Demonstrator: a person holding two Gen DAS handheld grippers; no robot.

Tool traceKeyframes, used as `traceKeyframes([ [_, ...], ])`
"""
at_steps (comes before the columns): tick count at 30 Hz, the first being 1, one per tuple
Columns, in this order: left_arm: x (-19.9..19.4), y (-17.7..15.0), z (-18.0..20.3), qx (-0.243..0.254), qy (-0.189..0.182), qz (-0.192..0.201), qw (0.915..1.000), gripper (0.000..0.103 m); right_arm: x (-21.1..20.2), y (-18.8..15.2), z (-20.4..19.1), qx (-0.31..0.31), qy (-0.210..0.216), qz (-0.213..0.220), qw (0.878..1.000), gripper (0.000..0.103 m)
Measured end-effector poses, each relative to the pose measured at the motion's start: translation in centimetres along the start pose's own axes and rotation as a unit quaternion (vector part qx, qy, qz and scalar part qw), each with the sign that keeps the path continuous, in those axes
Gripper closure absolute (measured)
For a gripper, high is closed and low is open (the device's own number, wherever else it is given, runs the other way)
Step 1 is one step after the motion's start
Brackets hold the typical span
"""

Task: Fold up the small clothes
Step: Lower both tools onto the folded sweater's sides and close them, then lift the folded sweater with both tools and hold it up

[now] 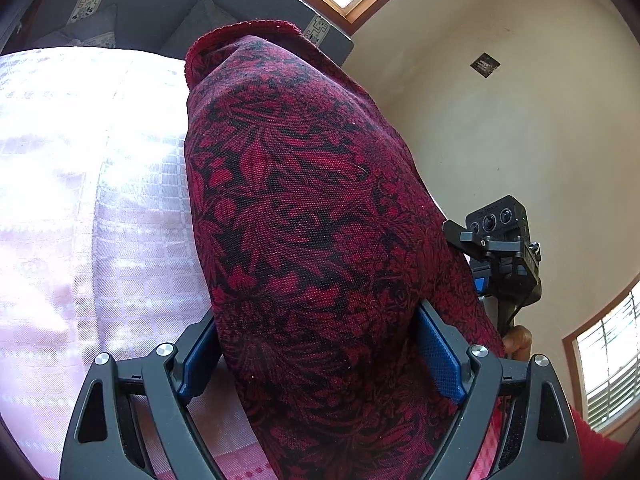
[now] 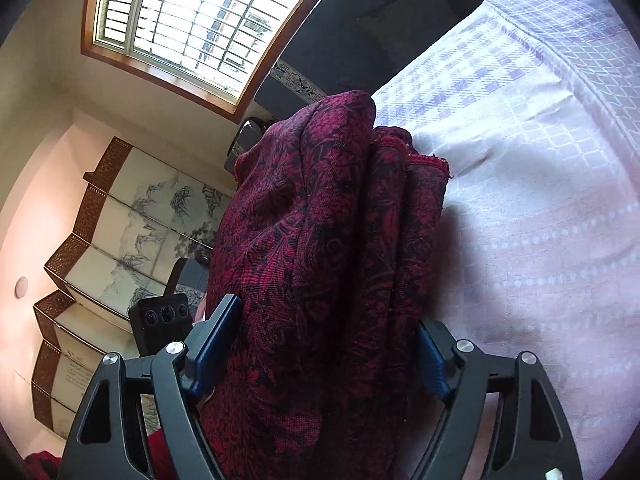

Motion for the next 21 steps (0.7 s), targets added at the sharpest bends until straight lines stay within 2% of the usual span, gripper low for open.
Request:
traceKeyframes([
  [9, 0.2, 0.1, 0.2, 0.008, 0.01, 0.0, 0.9999, 0.012, 0.9, -1.0, -1.2, -0.043, -0.012, -0.016, 0.999, 0.029],
  [16, 0.5, 0.0, 0.6, 0.025, 0.051, 0.0, 0.9984, 0.014, 1.4, -1.4, -2.1, -0.065, -0.031, -0.014, 0.997, 0.03],
  [21, 0.7, -0.3, 0.8, 0.046, 0.09, 0.0, 0.9949, 0.017, 1.7, -1.6, -2.5, -0.089, -0.067, -0.002, 0.994, 0.034],
])
Point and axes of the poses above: each gripper's, at about its wrist camera, not at the fingertips, and x roughly the way its jaws point, z to its right, y to its top, the point moved 9 cm from there along x, roughly the way its jaws point, and after that the axes turned 15 degrees about -y, right-handed, at the moved point
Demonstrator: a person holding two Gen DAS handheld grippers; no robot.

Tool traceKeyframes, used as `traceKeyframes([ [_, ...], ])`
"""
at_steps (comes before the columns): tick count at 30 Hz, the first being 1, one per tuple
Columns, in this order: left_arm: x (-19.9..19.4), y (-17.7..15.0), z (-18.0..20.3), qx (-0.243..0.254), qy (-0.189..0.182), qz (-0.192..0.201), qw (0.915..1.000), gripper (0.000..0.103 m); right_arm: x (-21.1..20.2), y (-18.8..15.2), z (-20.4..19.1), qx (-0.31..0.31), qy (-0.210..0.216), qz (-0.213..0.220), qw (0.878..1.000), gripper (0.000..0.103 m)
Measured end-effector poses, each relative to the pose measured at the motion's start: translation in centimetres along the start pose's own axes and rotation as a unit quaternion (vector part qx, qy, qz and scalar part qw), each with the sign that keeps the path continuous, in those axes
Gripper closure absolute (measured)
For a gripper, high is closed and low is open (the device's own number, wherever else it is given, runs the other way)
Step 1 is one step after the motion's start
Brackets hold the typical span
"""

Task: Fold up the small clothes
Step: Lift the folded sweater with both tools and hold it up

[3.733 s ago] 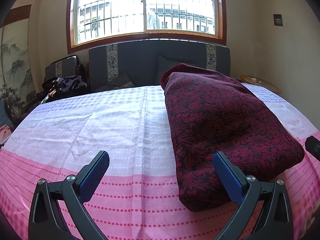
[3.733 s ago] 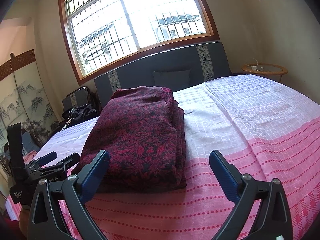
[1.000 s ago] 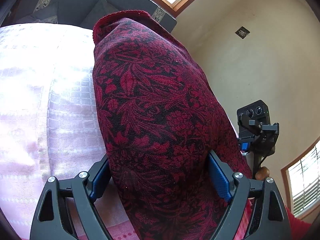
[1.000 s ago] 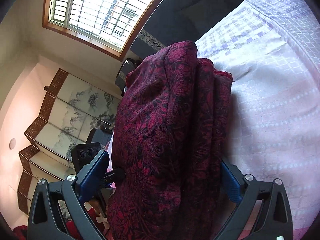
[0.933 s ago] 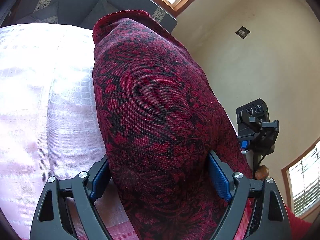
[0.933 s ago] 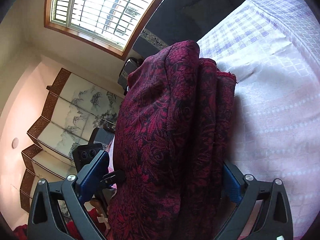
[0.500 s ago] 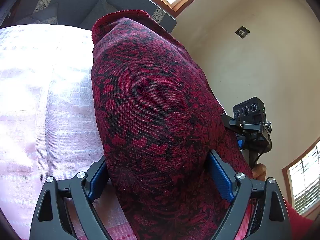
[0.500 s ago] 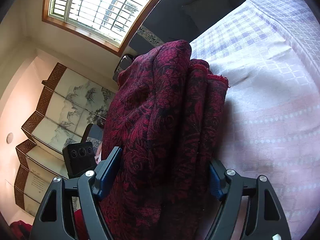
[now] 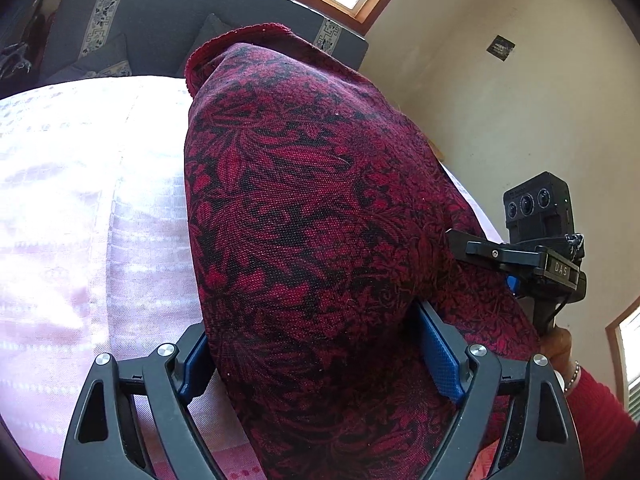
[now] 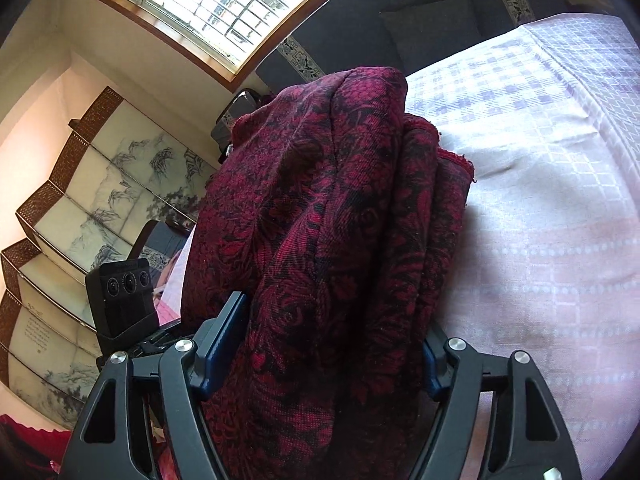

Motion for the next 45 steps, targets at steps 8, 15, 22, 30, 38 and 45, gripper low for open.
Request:
traceKeyframes([
  [8, 0.3, 0.0, 0.2, 0.015, 0.027, -0.001, 0.9995, 0.018, 0.1, -0.1, -0.2, -0.014, -0.027, 0.009, 0.999, 0.035],
  [15, 0.4, -0.1, 0.7, 0.024, 0.041, -0.001, 0.9989, 0.018, 0.1, -0.1, -1.1, -0.026, -0.046, 0.017, 0.998, 0.036],
  [22, 0.5, -0.1, 1.5, 0.045, 0.063, 0.005, 0.997, 0.024, 0.1, -0.2, -1.9, -0.035, -0.064, 0.023, 0.997, 0.048],
  [30, 0.1, -0.5, 1.9, 0.044, 0.061, 0.004, 0.9971, 0.04, -0.7, -0.3, -2.7, -0.044, -0.092, 0.031, 0.994, 0.062],
  [38, -0.6, -0.4, 2.7, 0.054, 0.083, -0.006, 0.995, 0.046, -1.3, -0.2, -3.6, -0.041, -0.094, 0.04, 0.994, 0.068],
  [45, -2.7, -0.6, 3.4, 0.06, 0.101, -0.002, 0.993, 0.05, -2.2, -0.8, -4.5, -0.031, -0.08, 0.054, 0.995, 0.07],
])
Point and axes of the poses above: each gripper's, at about its wrist camera, not at the fingertips, and x roughly the way its jaws point, z to its right, y to its top, the point moved 9 cm from there along x, roughly the way its jaws point, and after that the axes turned 15 degrees about -y, right-handed, at the moved point
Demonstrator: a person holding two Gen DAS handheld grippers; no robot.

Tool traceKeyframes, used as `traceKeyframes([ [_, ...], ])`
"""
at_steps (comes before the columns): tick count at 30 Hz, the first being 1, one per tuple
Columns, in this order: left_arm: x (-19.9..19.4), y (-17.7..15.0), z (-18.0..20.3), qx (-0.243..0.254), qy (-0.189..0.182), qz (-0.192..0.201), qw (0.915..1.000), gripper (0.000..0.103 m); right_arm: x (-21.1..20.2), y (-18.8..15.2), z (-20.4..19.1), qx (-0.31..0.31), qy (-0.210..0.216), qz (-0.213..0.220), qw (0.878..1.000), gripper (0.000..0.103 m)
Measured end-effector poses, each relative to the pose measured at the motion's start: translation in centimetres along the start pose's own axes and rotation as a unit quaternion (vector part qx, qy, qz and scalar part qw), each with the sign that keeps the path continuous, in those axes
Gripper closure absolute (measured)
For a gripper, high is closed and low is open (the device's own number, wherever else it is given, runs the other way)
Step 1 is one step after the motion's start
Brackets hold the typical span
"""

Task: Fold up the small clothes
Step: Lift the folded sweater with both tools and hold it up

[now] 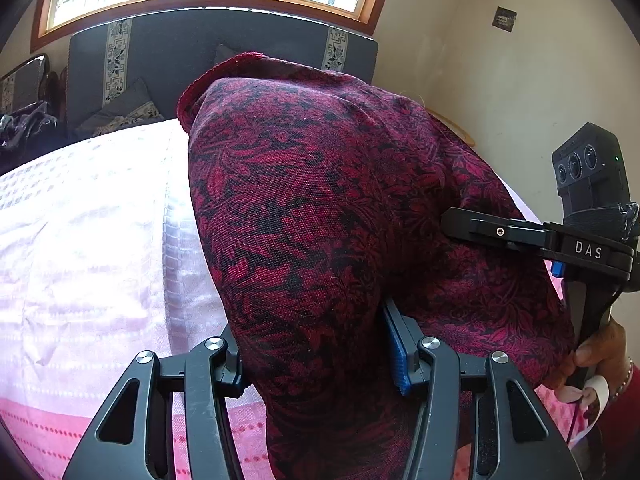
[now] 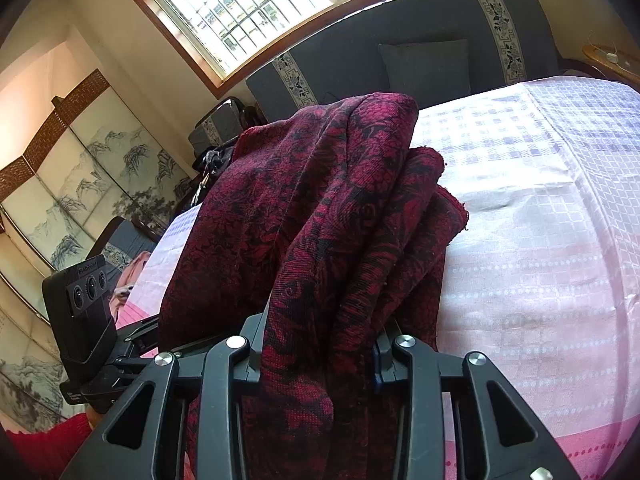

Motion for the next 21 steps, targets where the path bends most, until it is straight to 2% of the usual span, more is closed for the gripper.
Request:
traceKeyframes([
  [8, -4.7, -1.4, -0.3, -0.003, 0.017, 0.013, 0.9998, 0.051, -1.7, -0.9, -2.4, 0.009, 0.029, 0.011, 0.999, 0.071],
  [21, -13.9, -5.8, 0.3, 0.007, 0.065, 0.029, 0.9974, 0.051, -5.6, -5.2, -8.5, 0.01, 0.092, 0.025, 0.995, 0.071],
])
Point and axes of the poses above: each gripper's, at about its wrist camera, not at the fingertips, and x roughly the way its jaws point, z to its right, y to its top, the point moved 9 cm from there along x, roughly the way its jaws point, and after that the axes turned 15 degrees about -y, right-handed, at the moved point
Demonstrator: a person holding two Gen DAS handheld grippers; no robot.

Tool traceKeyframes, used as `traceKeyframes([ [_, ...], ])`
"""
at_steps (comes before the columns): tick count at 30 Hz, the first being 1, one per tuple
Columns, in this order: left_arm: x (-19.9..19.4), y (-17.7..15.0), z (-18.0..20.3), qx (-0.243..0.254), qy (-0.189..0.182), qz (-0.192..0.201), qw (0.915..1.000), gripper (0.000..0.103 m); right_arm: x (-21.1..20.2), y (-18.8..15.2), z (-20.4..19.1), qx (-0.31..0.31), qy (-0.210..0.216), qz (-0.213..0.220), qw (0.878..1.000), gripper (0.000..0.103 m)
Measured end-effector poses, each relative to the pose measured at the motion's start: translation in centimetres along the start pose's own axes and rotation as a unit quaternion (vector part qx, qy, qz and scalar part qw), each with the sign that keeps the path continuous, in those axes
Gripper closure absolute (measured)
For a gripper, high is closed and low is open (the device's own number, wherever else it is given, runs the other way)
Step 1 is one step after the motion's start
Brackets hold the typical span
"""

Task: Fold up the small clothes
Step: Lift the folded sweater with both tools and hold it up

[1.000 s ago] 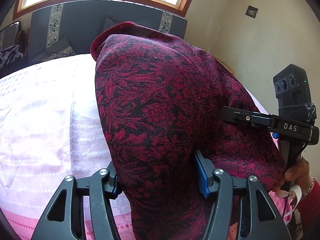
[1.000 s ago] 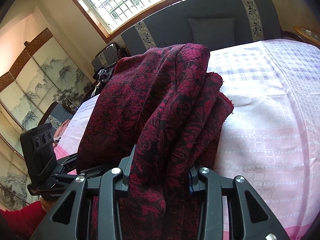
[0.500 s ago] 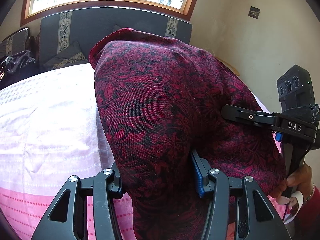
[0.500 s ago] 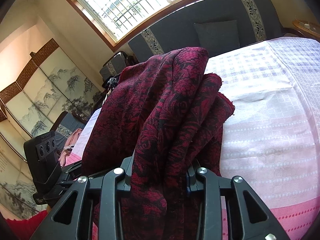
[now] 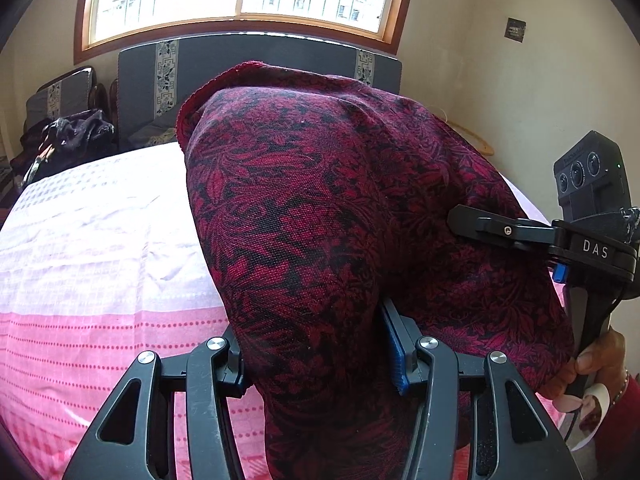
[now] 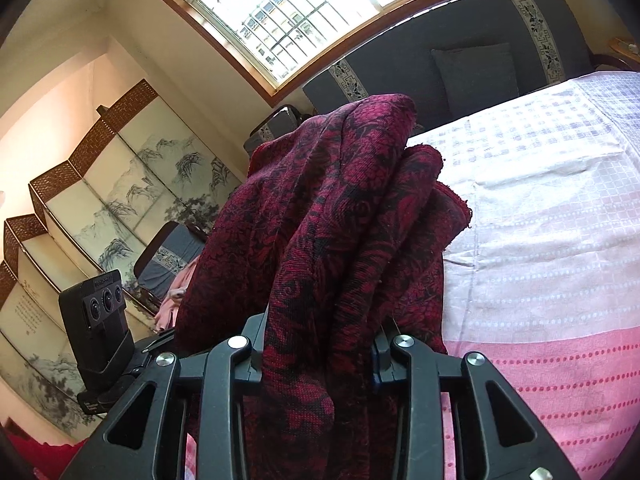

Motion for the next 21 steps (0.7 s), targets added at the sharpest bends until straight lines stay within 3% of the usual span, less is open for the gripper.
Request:
traceKeyframes([
  [8, -4.6, -4.4, 0.8, 0.012, 0.019, -0.003, 0.9997, 0.051, -1.9, -3.8, -3.3, 0.005, 0.025, -0.001, 1.0, 0.071],
  [21, -8.1, -8.6, 1.9, 0.01, 0.021, -0.003, 0.9997, 0.051, -3.9, -8.1, -5.3, 0.015, 0.043, -0.008, 0.999, 0.071],
])
Point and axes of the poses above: each gripper's, at about its wrist camera, not at the fingertips, and x roughly the way its jaws point, z to its right, y to its top, the point moved 9 cm from there along x, roughly the way its jaws point, and after that the axes turned 15 degrees about -y, right-handed, at the moved point
